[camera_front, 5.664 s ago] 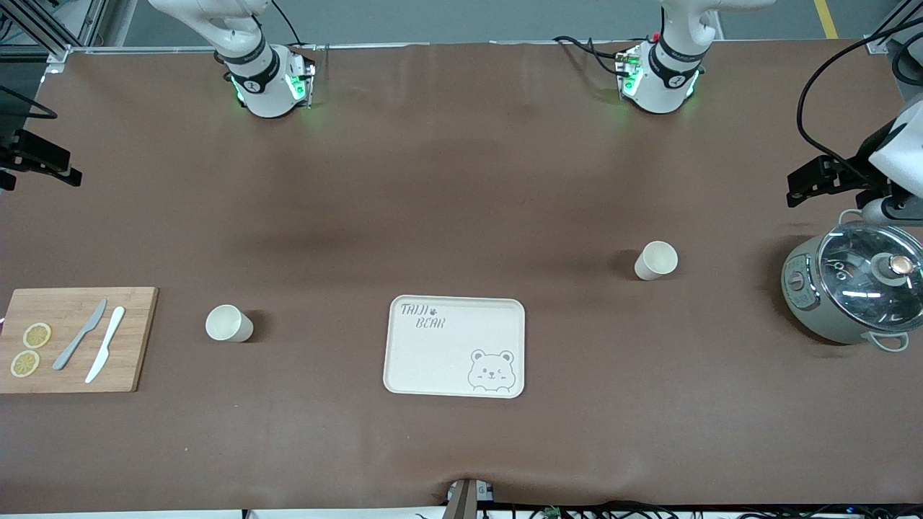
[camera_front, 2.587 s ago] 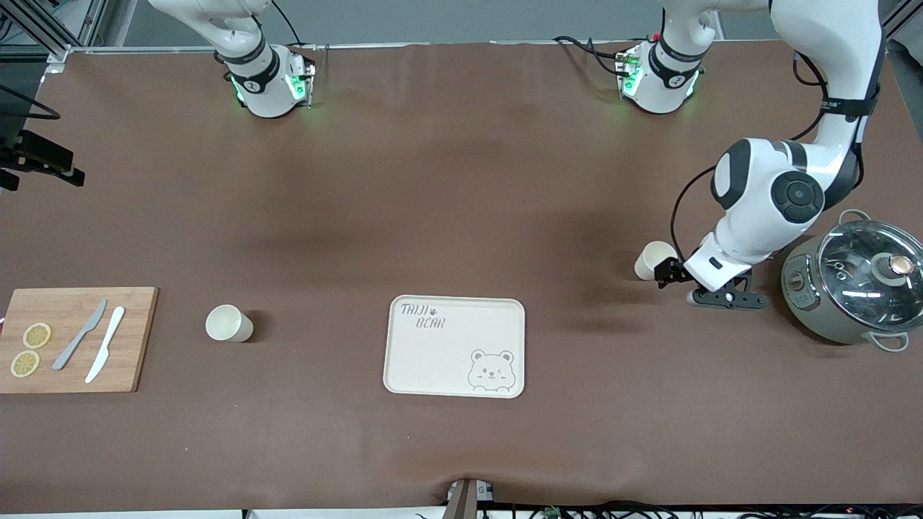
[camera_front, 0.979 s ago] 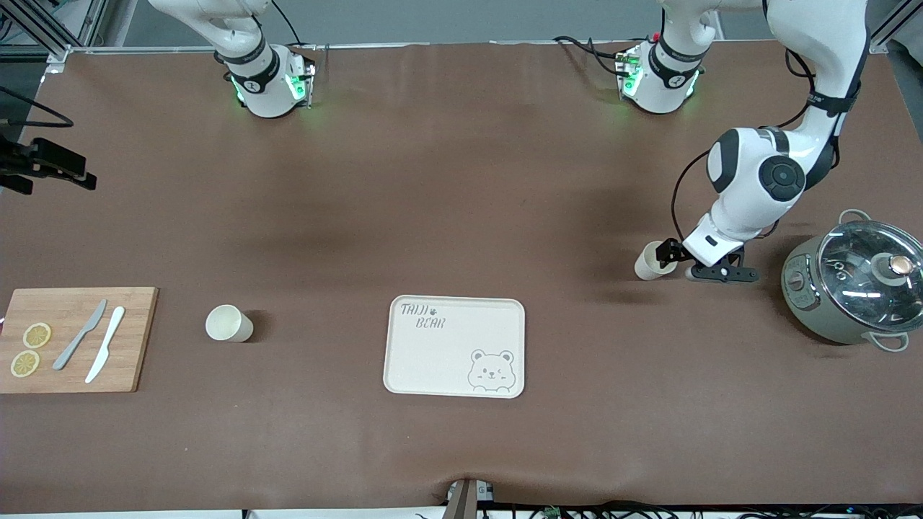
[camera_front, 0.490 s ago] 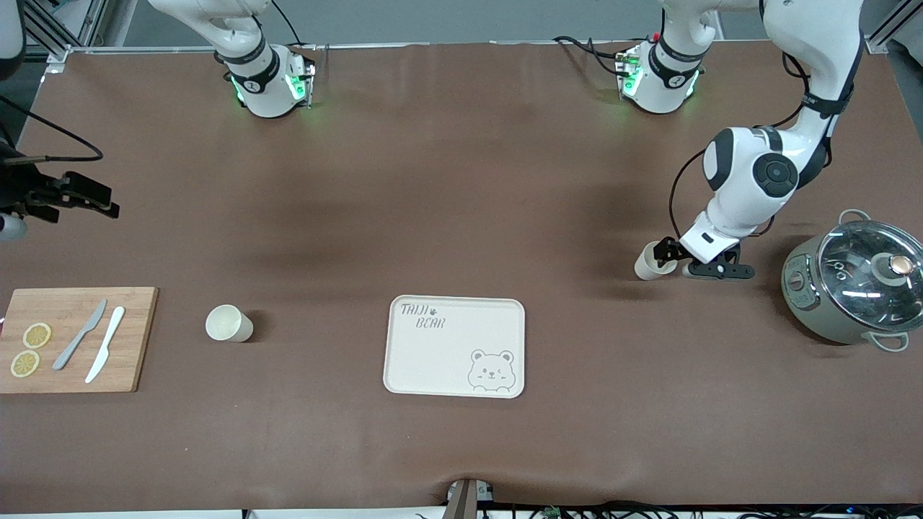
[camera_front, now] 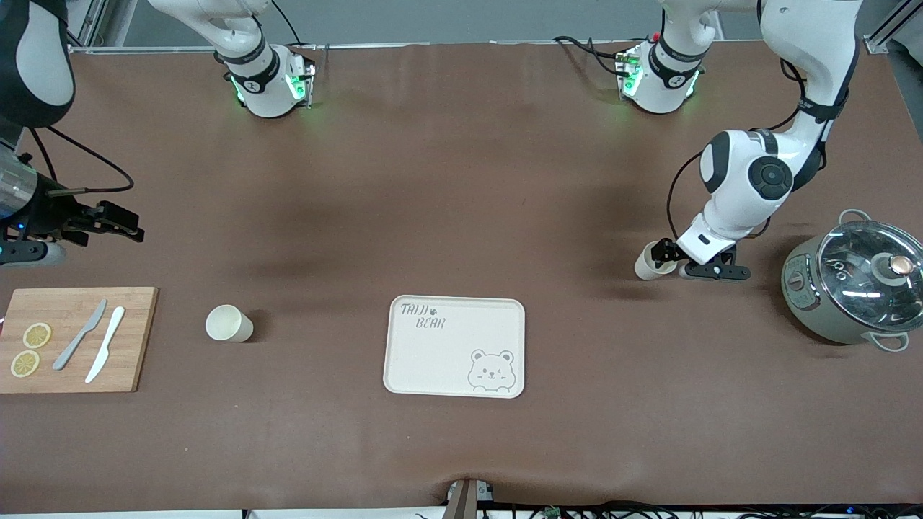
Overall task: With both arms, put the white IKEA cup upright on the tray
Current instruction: 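Close the left gripper on the cup while the right gripper reaches out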
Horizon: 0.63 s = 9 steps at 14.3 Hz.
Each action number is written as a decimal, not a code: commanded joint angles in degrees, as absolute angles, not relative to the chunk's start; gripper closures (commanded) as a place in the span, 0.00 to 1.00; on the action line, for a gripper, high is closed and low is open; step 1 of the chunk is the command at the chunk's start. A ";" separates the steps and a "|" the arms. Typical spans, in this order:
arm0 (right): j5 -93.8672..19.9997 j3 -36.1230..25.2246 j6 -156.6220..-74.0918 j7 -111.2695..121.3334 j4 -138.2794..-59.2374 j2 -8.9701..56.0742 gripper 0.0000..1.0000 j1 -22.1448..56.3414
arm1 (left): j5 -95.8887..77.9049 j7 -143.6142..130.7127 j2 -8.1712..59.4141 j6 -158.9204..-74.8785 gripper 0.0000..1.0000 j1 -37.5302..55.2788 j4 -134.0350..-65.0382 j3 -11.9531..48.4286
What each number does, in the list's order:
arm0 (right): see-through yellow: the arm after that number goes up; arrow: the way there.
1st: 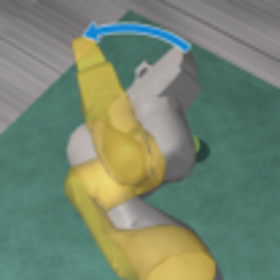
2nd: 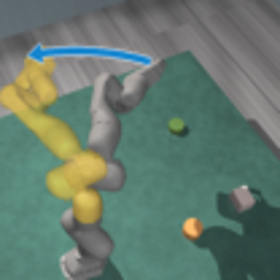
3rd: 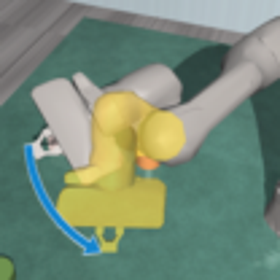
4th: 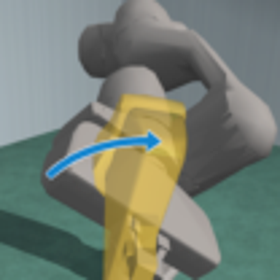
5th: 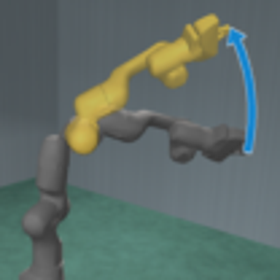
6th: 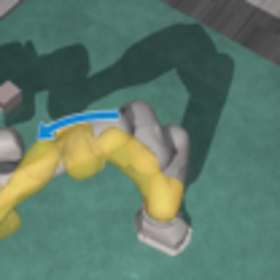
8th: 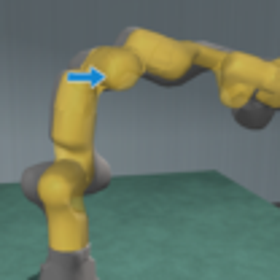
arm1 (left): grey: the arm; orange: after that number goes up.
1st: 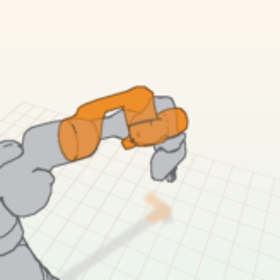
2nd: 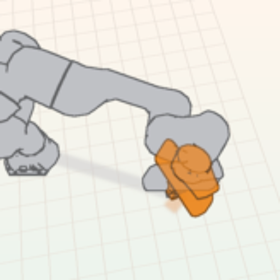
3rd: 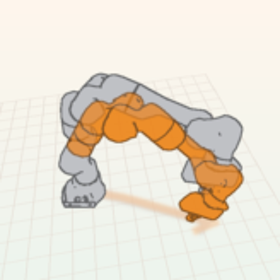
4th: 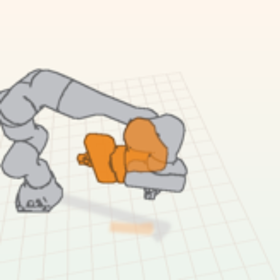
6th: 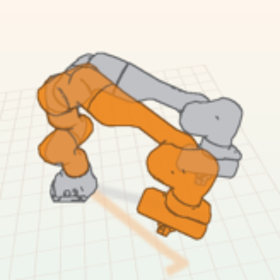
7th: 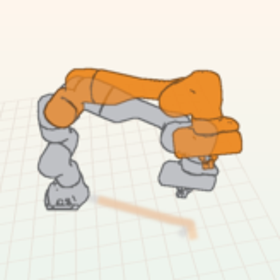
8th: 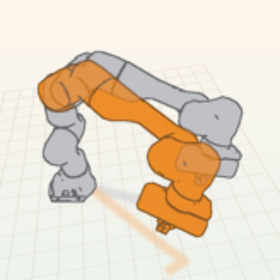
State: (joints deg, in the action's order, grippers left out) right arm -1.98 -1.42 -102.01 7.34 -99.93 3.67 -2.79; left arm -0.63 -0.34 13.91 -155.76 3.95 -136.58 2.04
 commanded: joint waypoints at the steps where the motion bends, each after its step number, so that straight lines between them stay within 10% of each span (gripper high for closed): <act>1: -1.23 -1.49 -106.94 6.59 -104.49 2.81 0.00 -2.29 | -0.79 0.44 13.80 -156.88 0.00 3.87 -137.02 2.46; 9: -1.41 -1.41 -116.27 -3.07 -108.63 6.67 0.00 -2.37 | -0.79 0.26 13.80 -156.97 0.07 4.04 -137.72 2.46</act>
State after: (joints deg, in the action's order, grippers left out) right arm -1.98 -1.36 -114.73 0.48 -108.40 5.58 -2.76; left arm -0.63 -0.33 13.95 -155.78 4.24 -136.74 2.09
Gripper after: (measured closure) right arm 0.000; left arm 0.004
